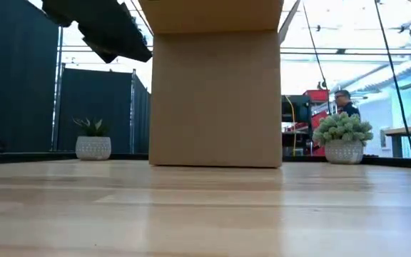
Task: Wrap mug
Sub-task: Put the orange wrapped cup into the box
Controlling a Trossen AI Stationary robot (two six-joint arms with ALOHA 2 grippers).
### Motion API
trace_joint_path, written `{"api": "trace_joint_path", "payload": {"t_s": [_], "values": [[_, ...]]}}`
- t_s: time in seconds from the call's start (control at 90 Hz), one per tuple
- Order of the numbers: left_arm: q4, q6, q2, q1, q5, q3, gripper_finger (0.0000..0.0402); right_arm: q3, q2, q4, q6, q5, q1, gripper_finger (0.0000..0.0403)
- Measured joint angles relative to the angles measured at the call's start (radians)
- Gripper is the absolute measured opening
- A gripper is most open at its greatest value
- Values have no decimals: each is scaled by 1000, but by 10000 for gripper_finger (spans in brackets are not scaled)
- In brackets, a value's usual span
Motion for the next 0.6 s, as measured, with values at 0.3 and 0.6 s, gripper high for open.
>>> {"api": "trace_joint_path", "payload": {"t_s": [0.3, 0.6], "values": [[-12, -41, 0, 7, 18, 0, 120, 0, -59, -11, -131, 86, -286, 19], [-14, -23, 0, 16, 23, 0, 120, 0, -16, -56, -126, 85, -691, 19]]}}
